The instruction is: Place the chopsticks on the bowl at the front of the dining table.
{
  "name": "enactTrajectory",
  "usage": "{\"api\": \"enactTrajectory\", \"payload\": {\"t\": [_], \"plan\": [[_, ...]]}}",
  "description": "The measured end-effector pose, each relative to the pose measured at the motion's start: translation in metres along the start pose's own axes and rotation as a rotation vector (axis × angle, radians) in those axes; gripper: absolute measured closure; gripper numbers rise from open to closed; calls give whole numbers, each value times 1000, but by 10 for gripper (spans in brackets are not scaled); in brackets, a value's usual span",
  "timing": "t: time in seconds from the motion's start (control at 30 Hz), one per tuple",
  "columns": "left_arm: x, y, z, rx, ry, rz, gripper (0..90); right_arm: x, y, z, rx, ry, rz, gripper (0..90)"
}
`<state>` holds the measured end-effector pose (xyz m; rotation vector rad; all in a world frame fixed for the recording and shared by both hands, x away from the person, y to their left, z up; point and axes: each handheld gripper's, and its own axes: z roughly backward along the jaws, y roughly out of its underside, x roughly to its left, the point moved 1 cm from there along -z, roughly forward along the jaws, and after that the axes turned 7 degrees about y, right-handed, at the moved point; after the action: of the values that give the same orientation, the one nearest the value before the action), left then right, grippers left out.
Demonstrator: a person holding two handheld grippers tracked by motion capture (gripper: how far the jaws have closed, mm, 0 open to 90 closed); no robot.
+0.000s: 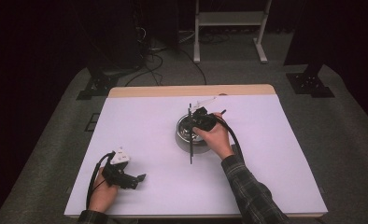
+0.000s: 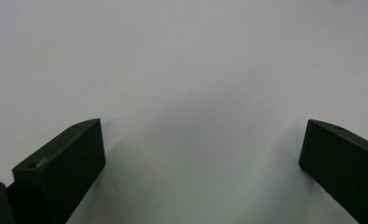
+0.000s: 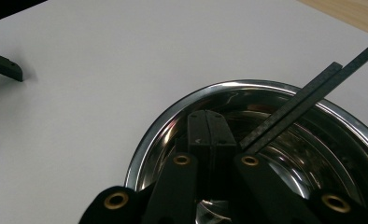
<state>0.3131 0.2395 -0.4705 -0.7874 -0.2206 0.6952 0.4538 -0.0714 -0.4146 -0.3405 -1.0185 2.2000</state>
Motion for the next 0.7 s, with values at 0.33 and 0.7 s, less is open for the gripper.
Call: {"api": "enactTrajectory", "payload": {"t": [0.33, 0.7], "plan": [[0, 0, 0, 3, 0, -2, 0, 5, 2, 12, -18, -14, 19, 895], [0, 0, 0, 5, -1, -5, 0, 23, 14, 39, -44, -58, 67, 893]]}}
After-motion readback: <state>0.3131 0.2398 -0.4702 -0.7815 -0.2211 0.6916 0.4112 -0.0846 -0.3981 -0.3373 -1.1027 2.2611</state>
